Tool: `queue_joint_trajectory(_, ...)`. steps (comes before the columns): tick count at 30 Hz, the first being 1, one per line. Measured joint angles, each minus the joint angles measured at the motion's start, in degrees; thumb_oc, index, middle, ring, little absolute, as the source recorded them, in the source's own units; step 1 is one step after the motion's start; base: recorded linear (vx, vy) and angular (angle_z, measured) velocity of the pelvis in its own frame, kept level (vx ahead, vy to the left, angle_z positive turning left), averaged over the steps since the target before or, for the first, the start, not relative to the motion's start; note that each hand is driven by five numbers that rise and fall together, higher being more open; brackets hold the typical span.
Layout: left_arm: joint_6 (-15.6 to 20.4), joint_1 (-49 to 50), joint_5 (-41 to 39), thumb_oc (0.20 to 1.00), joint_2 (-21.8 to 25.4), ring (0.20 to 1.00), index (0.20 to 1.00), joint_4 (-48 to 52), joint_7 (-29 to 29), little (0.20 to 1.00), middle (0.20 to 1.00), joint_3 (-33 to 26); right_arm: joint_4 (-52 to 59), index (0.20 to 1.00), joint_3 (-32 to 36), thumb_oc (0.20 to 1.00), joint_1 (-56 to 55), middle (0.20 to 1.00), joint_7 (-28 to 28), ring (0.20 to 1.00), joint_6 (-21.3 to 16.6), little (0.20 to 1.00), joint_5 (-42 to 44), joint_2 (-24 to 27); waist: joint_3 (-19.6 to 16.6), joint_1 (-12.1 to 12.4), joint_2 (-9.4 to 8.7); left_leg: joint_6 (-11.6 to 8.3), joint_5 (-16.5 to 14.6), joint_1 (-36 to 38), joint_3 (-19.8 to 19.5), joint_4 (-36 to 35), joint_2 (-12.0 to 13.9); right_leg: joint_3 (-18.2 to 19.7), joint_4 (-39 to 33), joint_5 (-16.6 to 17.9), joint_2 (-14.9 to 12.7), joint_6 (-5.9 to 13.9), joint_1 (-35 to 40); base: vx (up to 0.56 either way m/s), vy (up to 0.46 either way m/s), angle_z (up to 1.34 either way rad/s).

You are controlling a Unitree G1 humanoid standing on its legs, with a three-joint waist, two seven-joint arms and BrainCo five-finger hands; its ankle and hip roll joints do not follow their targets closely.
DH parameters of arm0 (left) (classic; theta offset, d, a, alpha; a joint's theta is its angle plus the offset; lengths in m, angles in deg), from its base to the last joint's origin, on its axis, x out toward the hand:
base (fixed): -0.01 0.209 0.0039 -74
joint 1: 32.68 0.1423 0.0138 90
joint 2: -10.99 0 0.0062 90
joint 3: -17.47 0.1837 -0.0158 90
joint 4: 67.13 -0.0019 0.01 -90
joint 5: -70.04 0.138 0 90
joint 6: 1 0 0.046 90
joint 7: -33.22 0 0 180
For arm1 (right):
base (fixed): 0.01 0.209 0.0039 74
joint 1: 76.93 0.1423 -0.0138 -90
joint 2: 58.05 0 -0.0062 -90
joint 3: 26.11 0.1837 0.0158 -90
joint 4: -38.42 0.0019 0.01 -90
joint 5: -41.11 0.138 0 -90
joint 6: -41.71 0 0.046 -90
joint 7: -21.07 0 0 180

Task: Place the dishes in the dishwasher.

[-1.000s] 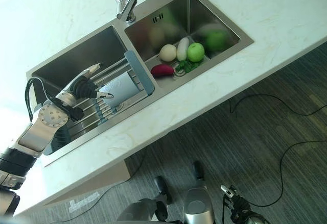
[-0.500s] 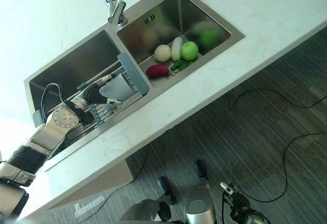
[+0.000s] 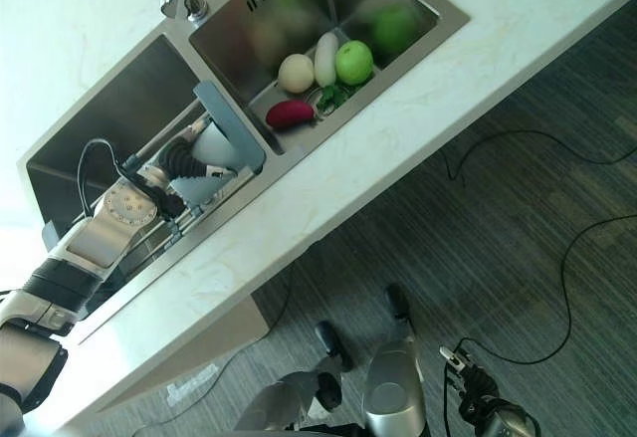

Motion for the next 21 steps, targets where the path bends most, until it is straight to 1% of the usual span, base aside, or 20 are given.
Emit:
queue_joint_trajectory(2, 0.28, -1.17, 0.04, 1.0, 0.26, 1.0, 1.0, -0.18, -0.28, 1.0, 1.0, 0.11, 0.56, 1.0, -0.02, 1.0, 0.5, 1.0, -0.01, 1.0, -0.23, 1.0, 0.01, -0.02, 0.59, 0.09, -0.77, 0.0, 0.0, -0.1, -0.02, 0.0, -0.13, 0.03, 0.0, -0.26, -0.27, 0.74, -0.09, -0.05, -0.024, 0.01)
queue_joint_trajectory(5, 0.12, -2.29, 0.07, 1.0, 0.51, 1.0, 1.0, -0.36, 0.33, 1.0, 1.0, 0.18, 1.07, 1.0, -0.08, 1.0, 0.91, 1.0, 0.04, 1.0, -0.46, 1.0, 0.03, 0.19, 0.8, 0.12, -1.07, 0.01, 0.02, -0.95, -0.09, 0.0, -0.44, 0.01, 0.0, 0.02, -0.72, 1.01, -0.98, -0.04, -0.016, 0.02)
queue_joint_trajectory(6, 0.09, -2.5, 0.07, 1.0, 0.57, 1.0, 1.0, -0.42, 0.47, 1.0, 1.0, 0.22, 1.02, 1.0, -0.14, 1.0, 1.13, 1.0, 0.08, 1.0, -0.46, 1.0, 0.03, 0.18, 1.13, 0.12, -1.54, 0.02, 0.02, -1.04, -0.08, 0.0, -0.52, 0.01, 0.0, 0.07, -0.78, 1.03, -1.07, -0.03, -0.01, 0.0)
queue_joint_trajectory(7, -0.13, -2.99, 0.08, 1.0, 0.92, 1.0, 1.0, -0.5, 1.01, 1.0, 1.0, 0.35, 1.03, 1.0, -0.57, 1.0, 1.46, 1.0, 0.16, 1.0, -0.53, 1.0, 0.04, 0.15, 1.01, 0.1, -1.37, 0.11, 0.09, -1.07, -0.07, 0.0, -0.67, 0.07, 0.0, 0.18, -0.85, 1.09, -1.14, -0.04, -0.012, -0.01)
queue_joint_trajectory(8, -0.69, -3.52, 0.11, 1.0, 0.97, 1.0, 1.0, -0.56, 1.65, 1.0, 1.0, 0.37, 1.1, 1.0, -1.02, 1.0, 1.57, 1.0, 0.39, 1.0, -0.79, 1.0, 0.05, 0.11, 1.28, 0.1, -1.77, 0.11, 0.09, -1.15, -0.07, 0.0, -0.74, 0.11, 0.0, 0.24, -0.86, 1.19, -1.2, -0.03, -0.013, 0.0)
queue_joint_trajectory(10, -1.39, -4.24, 0.37, 1.0, 1.01, 1.0, 1.0, -0.6, 2.74, 1.0, 1.0, 0.39, 1.54, 1.0, -1.33, 1.0, 1.73, 1.0, 0.66, 1.0, -1.07, 1.0, 0.06, 0.1, 1.3, 0.13, -1.8, 0.11, 0.09, -1.51, -0.1, 0.0, -0.84, 0.08, 0.0, 0.39, -0.91, 1.23, -1.51, 0.0, 0.0, 0.0)
queue_joint_trajectory(12, -2.4, -5.54, 2.05, 1.0, 1.04, 1.0, 1.0, -1.38, 4.66, 1.0, 1.0, 0.79, 1.84, 1.0, -1.83, 1.0, 2.1, 1.0, 0.9, 1.0, -1.05, 1.0, 0.09, 0.1, 1.29, 0.11, -1.8, 0.22, 0.17, -1.63, -0.13, -0.01, -0.89, 0.06, 0.0, 0.51, -0.93, 1.31, -1.58, -0.02, -0.001, 0.0)
queue_joint_trajectory(13, -2.84, -5.93, 2.32, 0.812, 1.03, 0.812, 0.812, -1.7, 5.23, 0.812, 0.812, 0.83, 2.25, 1.0, -1.97, 1.0, 2.12, 1.0, 1.14, 1.0, -1.06, 1.0, 0.12, 0.1, 1.31, 0.1, -1.83, 0.23, 0.17, -1.64, -0.13, -0.01, -0.9, 0.06, 0.0, 0.54, -0.93, 1.33, -1.58, 0.0, 0.0, 0.0)
queue_joint_trajectory(14, -3.29, -6.29, 2.41, 0.2, 1.06, 0.2, 0.2, -1.85, 5.71, 0.2, 0.2, 0.82, 2.69, 1.0, -2.16, 1.0, 2.15, 1.0, 1.23, 1.0, -1.04, 1.0, 0.14, 0.1, 1.31, 0.1, -1.83, 0.28, 0.21, -1.64, -0.15, -0.01, -0.9, 0.06, 0.0, 0.57, -0.93, 1.32, -1.58, 0.0, 0.0, 0.0)
queue_joint_trajectory(21, -5.02, -8.39, 5.52, 0.2, 1.36, 0.2, 0.2, -4.86, 9.38, 0.2, 0.2, 0.65, 3.27, 1.0, -2.19, 1.0, 2.98, 1.0, 1.63, 1.0, -1.1, 1.0, 0.21, 0.11, 1.17, 0.06, -1.68, 0.41, 0.41, -1.46, -0.21, -0.01, -0.92, -0.02, 0.0, 0.99, -0.93, 1.1, -1.0, 0.0, 0.0, 0.0)
